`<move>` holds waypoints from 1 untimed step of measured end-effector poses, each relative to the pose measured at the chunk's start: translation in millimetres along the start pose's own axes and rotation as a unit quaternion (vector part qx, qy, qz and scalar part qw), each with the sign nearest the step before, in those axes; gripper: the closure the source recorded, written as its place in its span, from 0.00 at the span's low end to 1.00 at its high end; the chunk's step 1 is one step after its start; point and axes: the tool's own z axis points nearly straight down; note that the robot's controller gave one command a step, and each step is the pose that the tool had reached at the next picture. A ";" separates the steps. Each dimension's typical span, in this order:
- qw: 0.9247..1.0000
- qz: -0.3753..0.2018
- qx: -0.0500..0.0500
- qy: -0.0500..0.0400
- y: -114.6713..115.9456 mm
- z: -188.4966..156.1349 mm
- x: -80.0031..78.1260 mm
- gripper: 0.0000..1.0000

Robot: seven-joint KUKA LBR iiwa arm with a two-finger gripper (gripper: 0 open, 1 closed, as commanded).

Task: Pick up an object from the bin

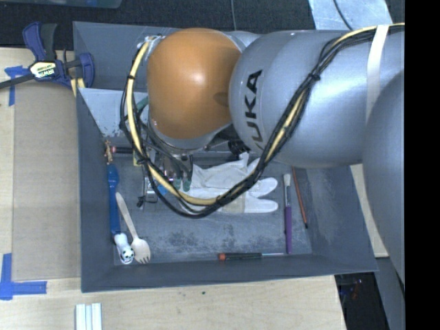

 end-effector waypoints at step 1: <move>1.000 0.002 -0.001 -0.004 -1.6 -5.2 -1.7 0.00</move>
Offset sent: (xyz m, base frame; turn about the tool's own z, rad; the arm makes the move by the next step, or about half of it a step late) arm 0.0478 -0.0906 -0.1628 0.1479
